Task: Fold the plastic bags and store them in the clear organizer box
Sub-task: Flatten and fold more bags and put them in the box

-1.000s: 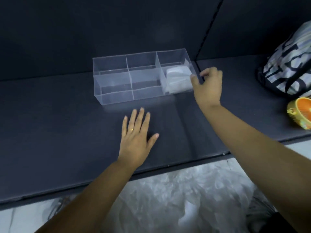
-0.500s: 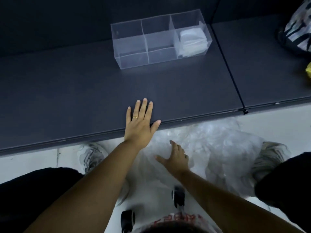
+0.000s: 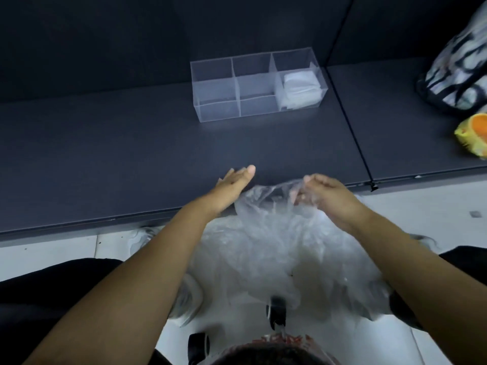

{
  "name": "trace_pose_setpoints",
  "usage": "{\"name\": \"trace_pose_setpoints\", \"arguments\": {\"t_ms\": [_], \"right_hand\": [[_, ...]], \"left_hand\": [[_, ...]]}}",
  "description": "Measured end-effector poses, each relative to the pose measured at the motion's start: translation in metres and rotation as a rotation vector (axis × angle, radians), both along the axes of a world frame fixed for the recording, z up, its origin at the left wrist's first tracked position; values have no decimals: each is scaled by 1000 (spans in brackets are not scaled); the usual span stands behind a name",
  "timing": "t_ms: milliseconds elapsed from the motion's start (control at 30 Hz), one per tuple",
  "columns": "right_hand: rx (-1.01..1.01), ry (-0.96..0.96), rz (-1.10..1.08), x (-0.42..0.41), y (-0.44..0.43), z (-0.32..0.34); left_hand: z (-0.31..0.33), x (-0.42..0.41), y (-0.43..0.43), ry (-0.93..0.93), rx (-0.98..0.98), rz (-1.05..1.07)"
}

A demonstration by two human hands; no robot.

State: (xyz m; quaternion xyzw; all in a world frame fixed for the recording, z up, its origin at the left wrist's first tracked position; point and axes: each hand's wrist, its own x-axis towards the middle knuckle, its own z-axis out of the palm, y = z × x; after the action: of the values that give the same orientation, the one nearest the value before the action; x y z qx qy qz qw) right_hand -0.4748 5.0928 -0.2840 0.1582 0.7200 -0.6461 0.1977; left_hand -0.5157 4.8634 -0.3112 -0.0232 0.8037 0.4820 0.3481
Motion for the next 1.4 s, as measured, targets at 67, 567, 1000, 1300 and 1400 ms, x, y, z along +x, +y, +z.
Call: {"name": "trace_pose_setpoints", "arguments": {"t_ms": [67, 567, 1000, 1300, 1400], "right_hand": [[-80, -9, -110, -16, 12, 19], [336, 578, -178, -34, 40, 83], [119, 500, -195, -10, -5, 67], [93, 523, -373, -5, -17, 72], [73, 545, -445, -8, -15, 77]], "left_hand": [[15, 5, 11, -94, 253, 29], [70, -19, 34, -272, 790, 833], [66, -28, -2, -77, -23, 876], [92, 3, 28, 630, 95, 309], [87, 3, 41, 527, 57, 249]]}}
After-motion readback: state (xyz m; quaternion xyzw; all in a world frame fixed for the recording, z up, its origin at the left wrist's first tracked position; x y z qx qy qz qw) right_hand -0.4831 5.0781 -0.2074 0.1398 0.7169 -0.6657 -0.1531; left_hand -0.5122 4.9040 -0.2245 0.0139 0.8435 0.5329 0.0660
